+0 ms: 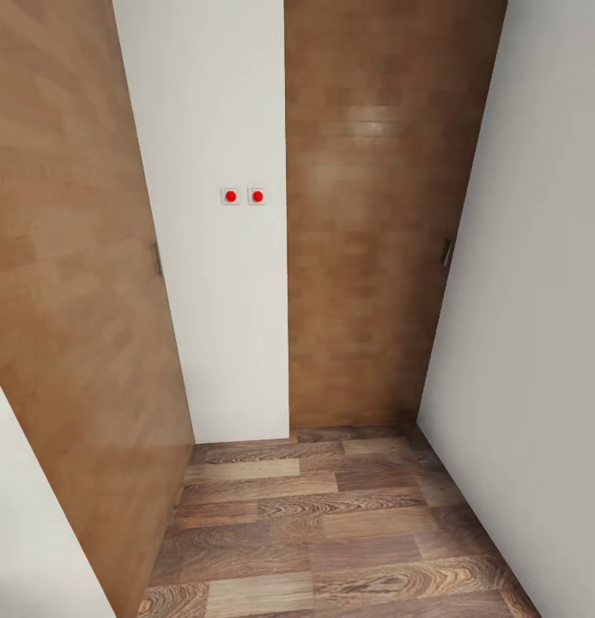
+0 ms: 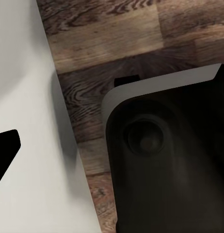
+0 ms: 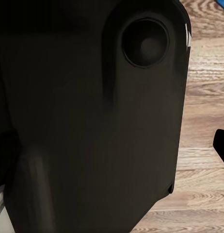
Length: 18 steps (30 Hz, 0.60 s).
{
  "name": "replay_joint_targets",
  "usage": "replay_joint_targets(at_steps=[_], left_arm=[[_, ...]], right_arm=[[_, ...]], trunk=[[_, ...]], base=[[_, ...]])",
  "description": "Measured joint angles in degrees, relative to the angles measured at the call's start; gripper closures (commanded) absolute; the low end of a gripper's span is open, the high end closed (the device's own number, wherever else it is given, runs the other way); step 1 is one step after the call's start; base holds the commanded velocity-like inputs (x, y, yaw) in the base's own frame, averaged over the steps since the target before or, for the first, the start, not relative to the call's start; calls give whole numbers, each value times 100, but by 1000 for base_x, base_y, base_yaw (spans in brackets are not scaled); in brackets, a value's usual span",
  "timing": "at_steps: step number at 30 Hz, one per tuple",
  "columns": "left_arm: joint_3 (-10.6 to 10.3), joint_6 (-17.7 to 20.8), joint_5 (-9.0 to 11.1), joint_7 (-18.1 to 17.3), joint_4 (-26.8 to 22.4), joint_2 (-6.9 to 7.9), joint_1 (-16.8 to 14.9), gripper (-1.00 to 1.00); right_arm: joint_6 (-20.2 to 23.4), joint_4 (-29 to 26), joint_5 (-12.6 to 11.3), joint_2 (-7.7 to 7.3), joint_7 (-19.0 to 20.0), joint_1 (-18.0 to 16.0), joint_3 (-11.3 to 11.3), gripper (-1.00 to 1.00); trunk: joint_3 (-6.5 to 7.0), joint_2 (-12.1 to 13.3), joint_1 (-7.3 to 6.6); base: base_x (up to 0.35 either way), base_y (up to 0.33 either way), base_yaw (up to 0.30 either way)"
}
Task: In the bedroom, move the book from the bed onto either nightstand, and place the two sandals side by side next to the bed.
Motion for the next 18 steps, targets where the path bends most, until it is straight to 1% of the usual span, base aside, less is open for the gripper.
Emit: replay_joint_targets(at_steps=[18], left_arm=[[0,-1,0,0,0,3,0,-100]], right_arm=[[0,-4,4,-6,0,0,-9,-100]], trunk=[[0,0,0]], base=[[0,0,0]])
